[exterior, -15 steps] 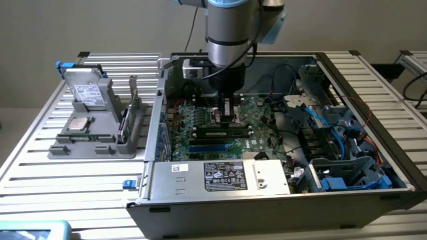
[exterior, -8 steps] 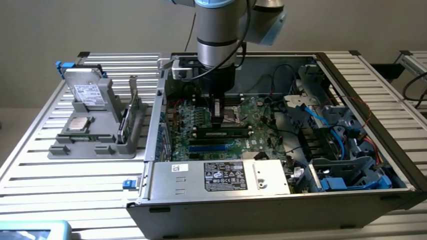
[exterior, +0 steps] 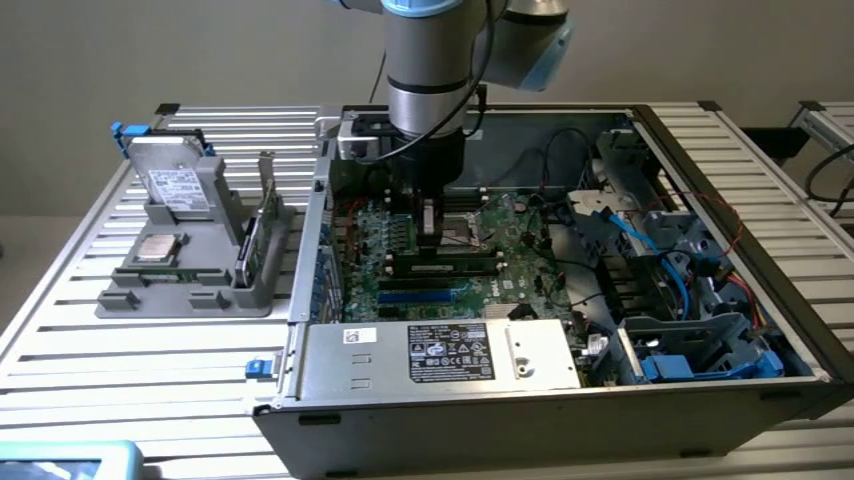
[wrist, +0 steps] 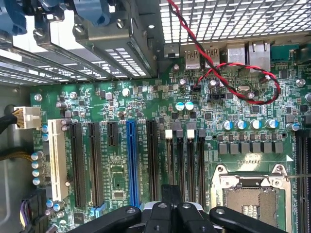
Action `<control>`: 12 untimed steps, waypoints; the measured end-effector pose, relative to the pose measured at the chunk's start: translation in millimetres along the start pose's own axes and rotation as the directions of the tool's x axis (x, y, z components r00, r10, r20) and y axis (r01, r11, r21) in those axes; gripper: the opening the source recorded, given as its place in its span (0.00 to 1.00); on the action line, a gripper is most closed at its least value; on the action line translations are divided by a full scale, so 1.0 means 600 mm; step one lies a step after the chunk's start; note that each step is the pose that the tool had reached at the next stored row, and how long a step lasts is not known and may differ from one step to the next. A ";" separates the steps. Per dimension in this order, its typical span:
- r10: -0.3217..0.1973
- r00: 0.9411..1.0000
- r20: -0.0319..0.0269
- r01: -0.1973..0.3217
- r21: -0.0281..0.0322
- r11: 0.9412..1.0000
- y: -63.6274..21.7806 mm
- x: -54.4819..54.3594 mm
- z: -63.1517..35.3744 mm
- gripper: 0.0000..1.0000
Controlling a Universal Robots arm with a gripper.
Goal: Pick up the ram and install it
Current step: 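Press down the ram until it locks into place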
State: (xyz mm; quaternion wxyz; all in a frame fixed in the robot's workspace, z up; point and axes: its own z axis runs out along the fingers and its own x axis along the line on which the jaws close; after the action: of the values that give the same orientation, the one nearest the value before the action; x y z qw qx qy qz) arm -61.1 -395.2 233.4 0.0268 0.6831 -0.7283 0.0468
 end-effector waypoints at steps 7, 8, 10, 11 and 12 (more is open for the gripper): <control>0.000 1.000 0.006 0.000 0.000 1.000 0.001 0.000 0.002 0.11; 0.000 1.000 0.007 0.000 0.000 1.000 0.002 0.000 0.003 0.11; -0.001 1.000 0.009 0.001 0.000 1.000 0.002 0.000 0.003 0.11; -0.001 1.000 0.009 0.001 0.000 1.000 0.002 0.000 0.004 0.11; -0.001 1.000 0.010 0.001 0.000 1.000 0.003 0.000 0.004 0.11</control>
State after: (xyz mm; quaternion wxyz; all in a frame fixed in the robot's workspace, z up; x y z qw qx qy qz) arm -62.6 -395.1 230.9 0.0232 0.6835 -0.7283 0.0431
